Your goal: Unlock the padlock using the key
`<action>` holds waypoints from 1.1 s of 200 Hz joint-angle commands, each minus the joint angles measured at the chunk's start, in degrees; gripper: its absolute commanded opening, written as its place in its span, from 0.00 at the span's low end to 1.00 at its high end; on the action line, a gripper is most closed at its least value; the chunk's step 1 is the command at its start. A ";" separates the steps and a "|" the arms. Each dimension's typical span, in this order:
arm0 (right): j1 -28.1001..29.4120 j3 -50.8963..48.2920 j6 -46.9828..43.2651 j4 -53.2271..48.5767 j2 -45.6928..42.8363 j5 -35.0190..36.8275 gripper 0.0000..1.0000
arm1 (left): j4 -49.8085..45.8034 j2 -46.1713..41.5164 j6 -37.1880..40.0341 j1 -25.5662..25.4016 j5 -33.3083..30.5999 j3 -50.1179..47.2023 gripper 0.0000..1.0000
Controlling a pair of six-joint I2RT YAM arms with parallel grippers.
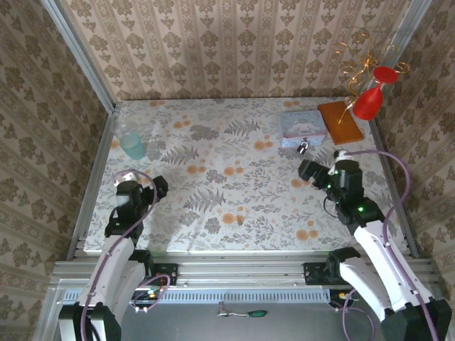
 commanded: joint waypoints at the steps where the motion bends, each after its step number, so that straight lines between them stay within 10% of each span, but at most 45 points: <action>1: 8.75 1.84 5.32 -8.72 0.10 3.13 1.00 | -2.94 0.83 0.60 -5.27 5.80 1.24 1.00; 60: 32.79 0.34 22.19 -2.98 14.56 8.79 0.85 | -1.46 1.31 4.54 -21.48 3.70 0.03 1.00; 104: 43.26 10.37 26.29 -3.01 34.71 6.78 0.65 | 5.49 -0.05 3.68 -22.90 5.55 -3.98 0.98; 220: 47.21 18.96 32.72 -5.83 51.62 5.54 0.38 | 2.16 -4.95 3.45 -23.15 6.13 -3.37 1.00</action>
